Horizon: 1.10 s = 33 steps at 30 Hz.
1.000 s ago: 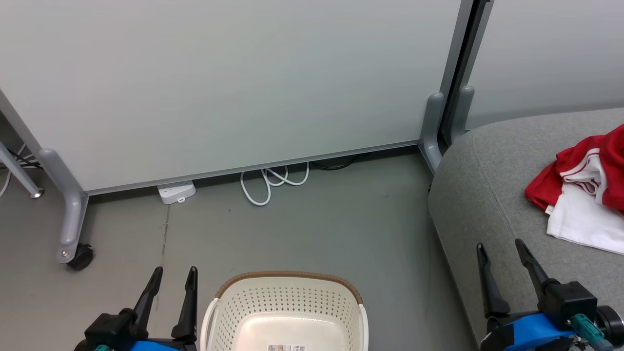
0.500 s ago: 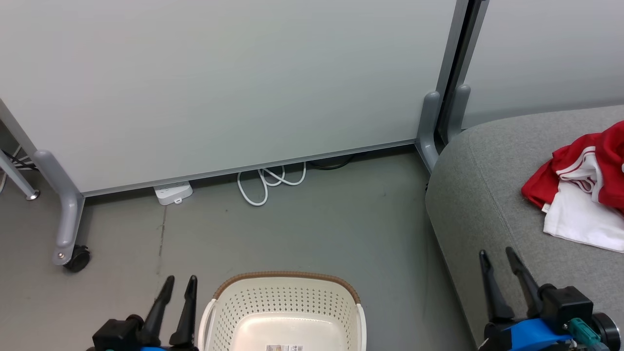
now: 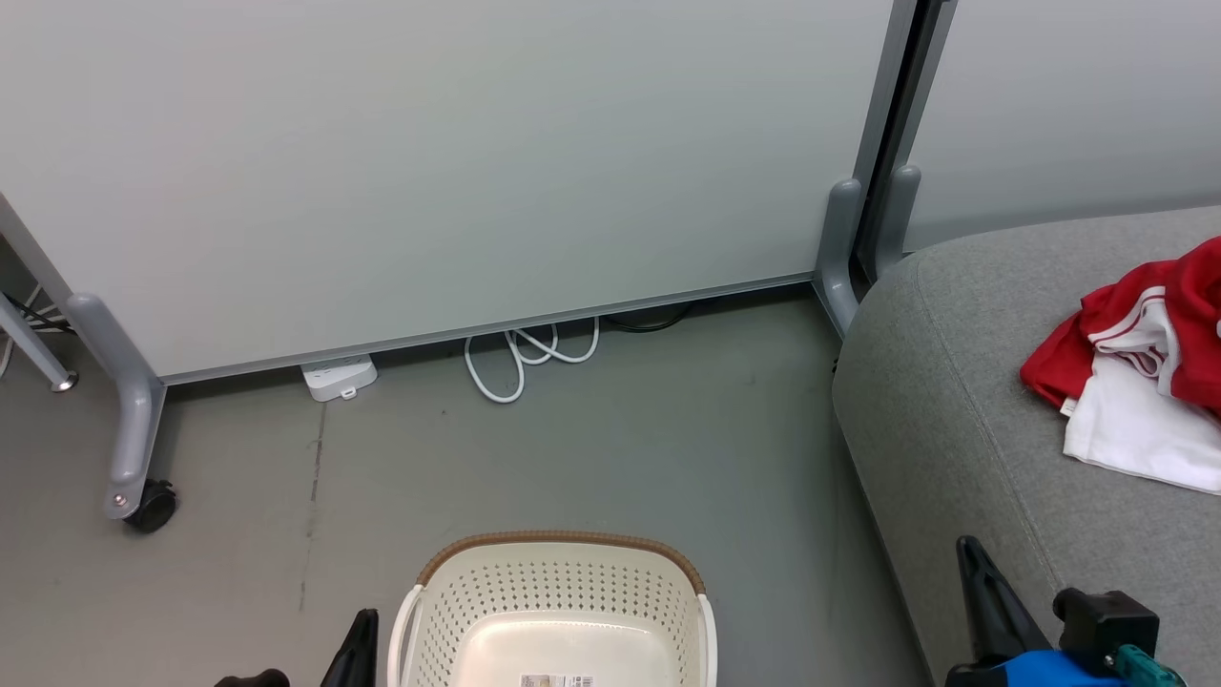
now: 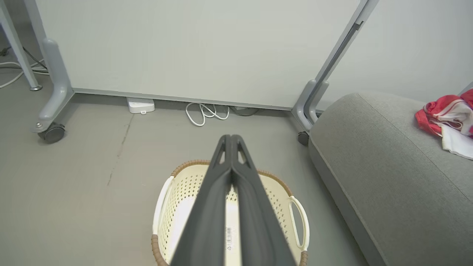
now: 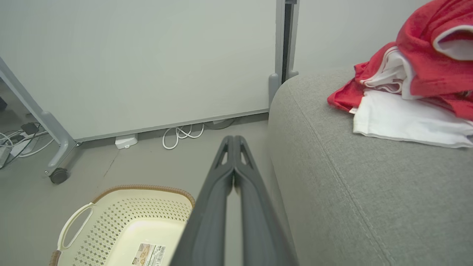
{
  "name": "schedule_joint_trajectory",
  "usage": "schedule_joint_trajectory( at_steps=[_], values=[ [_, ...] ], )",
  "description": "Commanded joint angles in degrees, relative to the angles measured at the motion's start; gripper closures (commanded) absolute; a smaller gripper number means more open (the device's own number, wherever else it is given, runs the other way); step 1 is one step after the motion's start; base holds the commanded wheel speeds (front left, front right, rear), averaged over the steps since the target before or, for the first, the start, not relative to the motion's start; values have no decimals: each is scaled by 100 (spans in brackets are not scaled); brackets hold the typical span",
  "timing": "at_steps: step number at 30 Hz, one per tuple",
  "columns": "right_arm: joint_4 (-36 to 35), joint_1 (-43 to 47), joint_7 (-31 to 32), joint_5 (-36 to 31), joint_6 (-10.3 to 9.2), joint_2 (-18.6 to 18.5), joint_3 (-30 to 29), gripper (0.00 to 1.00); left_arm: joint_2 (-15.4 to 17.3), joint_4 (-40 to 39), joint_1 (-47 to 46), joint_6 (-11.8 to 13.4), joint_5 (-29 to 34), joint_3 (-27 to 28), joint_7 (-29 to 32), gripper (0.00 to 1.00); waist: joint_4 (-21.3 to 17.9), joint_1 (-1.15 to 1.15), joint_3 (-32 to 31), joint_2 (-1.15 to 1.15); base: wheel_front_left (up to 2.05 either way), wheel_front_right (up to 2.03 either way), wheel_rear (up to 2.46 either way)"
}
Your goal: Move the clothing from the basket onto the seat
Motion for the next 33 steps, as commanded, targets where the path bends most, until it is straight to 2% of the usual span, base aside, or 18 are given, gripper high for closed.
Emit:
schedule_joint_trajectory(
  at_steps=[1, 20, 33],
  values=[
    [-74, -99, 43, 363, -1, -1, -27, 100, 11, -132, -115, -2, -292, 91, 72, 100, 5, 0, 0, 0, 0, 0, 0],
    [-15, -317, 335, 2466, -2, 0, -110, 100, -21, -359, -270, -7, -2005, 422, 553, 100, 45, 0, 9, 0, 0, 0, 0],
    [20, -434, 494, 3580, -3, 1, -156, 100, -38, -479, -353, -11, -2913, 598, 810, 100, 70, 0, 14, 0, 0, 0, 0]
  ],
)
